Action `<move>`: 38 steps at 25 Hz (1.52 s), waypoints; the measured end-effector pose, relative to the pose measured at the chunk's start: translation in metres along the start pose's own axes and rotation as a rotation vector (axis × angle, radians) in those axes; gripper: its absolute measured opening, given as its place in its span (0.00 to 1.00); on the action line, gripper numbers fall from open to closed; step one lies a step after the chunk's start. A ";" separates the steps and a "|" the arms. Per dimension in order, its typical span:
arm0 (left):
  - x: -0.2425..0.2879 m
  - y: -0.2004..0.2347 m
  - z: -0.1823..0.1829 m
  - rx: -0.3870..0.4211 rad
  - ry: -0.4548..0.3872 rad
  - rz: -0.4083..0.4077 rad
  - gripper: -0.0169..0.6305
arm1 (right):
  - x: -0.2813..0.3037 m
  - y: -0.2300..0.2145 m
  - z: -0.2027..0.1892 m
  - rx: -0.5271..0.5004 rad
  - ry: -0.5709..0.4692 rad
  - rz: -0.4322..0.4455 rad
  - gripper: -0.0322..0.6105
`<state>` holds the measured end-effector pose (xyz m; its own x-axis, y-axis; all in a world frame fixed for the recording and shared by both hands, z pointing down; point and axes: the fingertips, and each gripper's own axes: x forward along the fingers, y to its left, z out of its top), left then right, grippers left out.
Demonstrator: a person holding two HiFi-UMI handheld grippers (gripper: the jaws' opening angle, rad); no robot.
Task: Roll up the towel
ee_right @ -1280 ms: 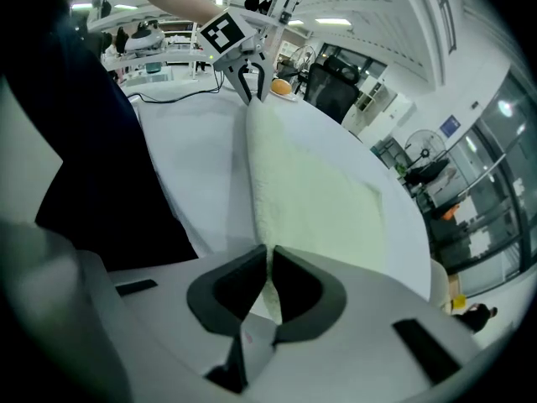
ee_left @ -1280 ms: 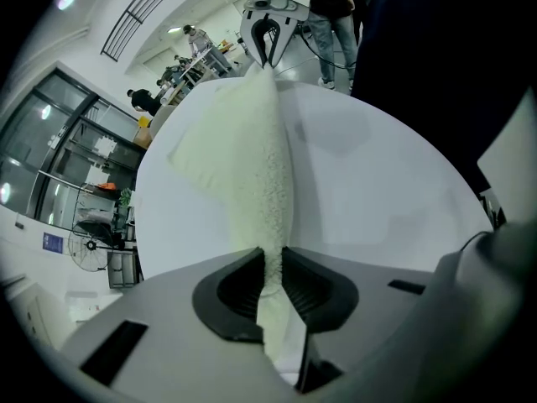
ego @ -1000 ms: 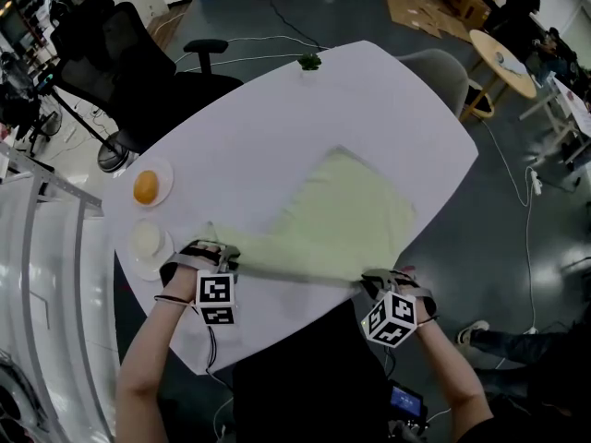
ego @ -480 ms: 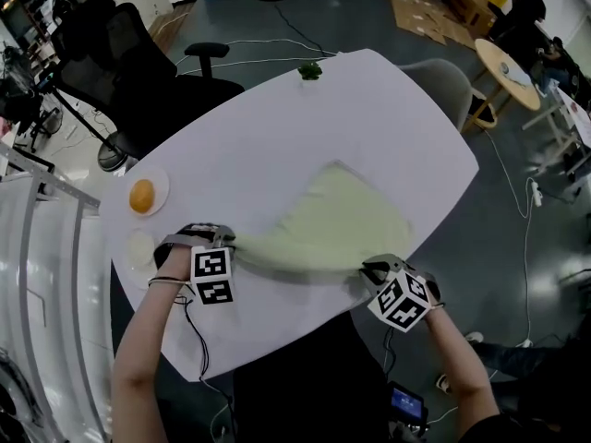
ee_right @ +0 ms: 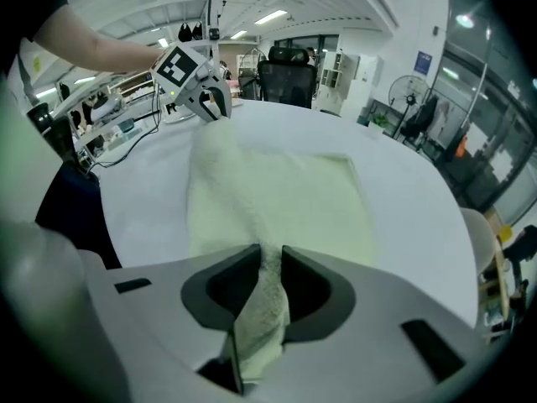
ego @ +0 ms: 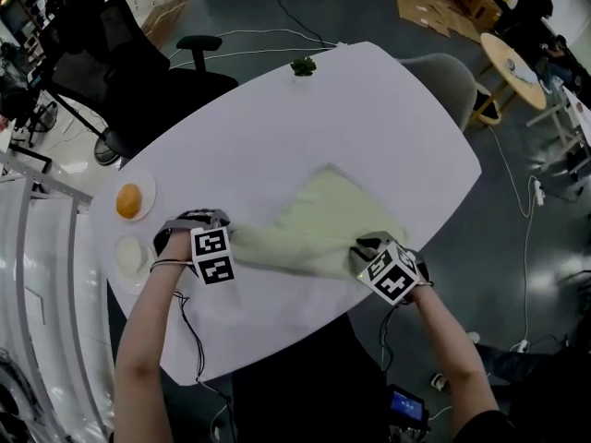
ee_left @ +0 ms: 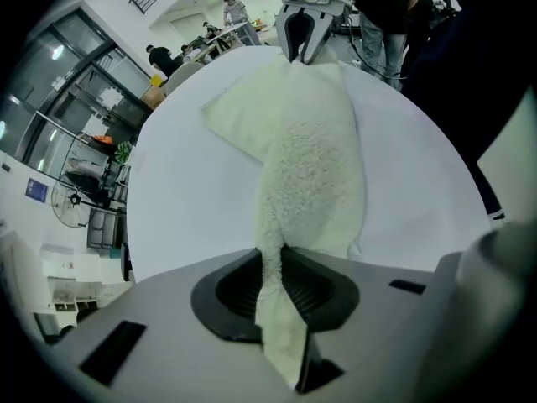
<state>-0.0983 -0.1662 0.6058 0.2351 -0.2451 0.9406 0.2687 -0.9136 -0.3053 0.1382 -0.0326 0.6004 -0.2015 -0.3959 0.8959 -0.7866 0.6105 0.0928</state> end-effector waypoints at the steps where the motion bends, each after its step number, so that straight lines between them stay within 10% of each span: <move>1: 0.001 0.001 0.001 -0.002 0.001 -0.001 0.15 | 0.004 -0.002 -0.001 0.000 0.004 -0.008 0.20; 18: -0.071 0.024 0.007 0.039 -0.131 0.221 0.35 | -0.066 -0.023 -0.002 -0.047 -0.090 -0.249 0.36; 25: -0.077 -0.035 0.032 0.081 -0.231 0.110 0.46 | -0.066 0.032 -0.021 -0.102 -0.060 -0.234 0.37; 38: -0.012 -0.081 0.032 0.158 -0.157 0.048 0.44 | -0.013 0.052 -0.064 -0.164 0.087 -0.241 0.33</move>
<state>-0.0928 -0.0786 0.6144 0.3902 -0.2225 0.8934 0.3940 -0.8367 -0.3805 0.1376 0.0481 0.6210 0.0359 -0.4867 0.8729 -0.6997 0.6114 0.3696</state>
